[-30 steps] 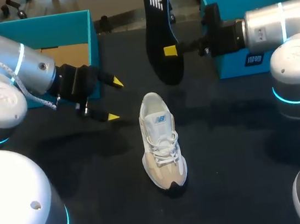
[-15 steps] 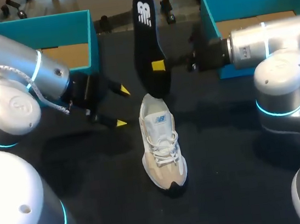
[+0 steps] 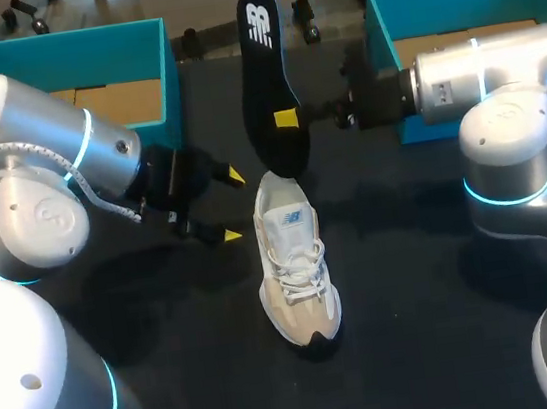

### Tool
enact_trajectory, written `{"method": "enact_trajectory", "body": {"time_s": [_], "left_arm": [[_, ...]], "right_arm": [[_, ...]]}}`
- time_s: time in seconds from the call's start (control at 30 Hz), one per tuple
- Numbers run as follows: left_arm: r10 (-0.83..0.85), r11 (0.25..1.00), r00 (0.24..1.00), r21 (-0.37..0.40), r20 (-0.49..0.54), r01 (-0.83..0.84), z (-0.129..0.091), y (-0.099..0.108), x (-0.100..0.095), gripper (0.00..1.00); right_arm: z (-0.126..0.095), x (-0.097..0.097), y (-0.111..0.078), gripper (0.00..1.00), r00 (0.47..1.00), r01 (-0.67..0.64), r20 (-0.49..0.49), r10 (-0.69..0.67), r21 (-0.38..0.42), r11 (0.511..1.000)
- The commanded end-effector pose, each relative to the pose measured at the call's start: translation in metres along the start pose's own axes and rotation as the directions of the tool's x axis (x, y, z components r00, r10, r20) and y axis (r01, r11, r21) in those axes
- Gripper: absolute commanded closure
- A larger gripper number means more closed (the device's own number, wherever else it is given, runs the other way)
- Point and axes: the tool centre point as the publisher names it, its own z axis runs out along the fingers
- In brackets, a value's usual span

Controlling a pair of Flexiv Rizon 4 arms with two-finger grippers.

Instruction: Take the shoe out of the shoebox, open the shoe tongue, remove and reinsert the insole, then place the shoe into the shoebox

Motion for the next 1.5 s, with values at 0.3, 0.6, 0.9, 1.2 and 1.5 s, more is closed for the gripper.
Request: {"method": "enact_trajectory", "body": {"time_s": [0.3,0.6,0.9,1.2,1.5], "left_arm": [[0.006,1.0,0.999,-0.016,0.031,-0.006,-0.002,-0.001,0.007,0.0],[-0.02,1.0,0.999,-0.013,0.043,0.021,-0.002,-0.003,0.007,0.0],[-0.028,0.999,0.999,-0.014,0.038,0.029,-0.004,-0.002,0.009,0.0],[-0.033,0.999,0.999,-0.018,0.041,0.034,-0.006,-0.002,0.008,0.0],[-0.041,0.999,0.999,-0.02,0.037,0.042,-0.006,-0.002,0.009,0.0]], "right_arm": [[0.018,-0.01,-0.022,1.0,0.997,-0.047,-0.063,0.046,-0.016,0.999],[0.025,-0.014,-0.038,1.0,0.991,-0.062,-0.115,0.061,-0.011,0.998],[0.022,-0.014,-0.048,1.0,0.985,-0.064,-0.161,0.063,0.002,0.998],[0.022,-0.016,-0.058,1.0,0.975,-0.088,-0.204,0.088,0.011,0.996],[0.026,-0.016,-0.064,1.0,0.972,-0.067,-0.226,0.069,0.018,0.998]]}}
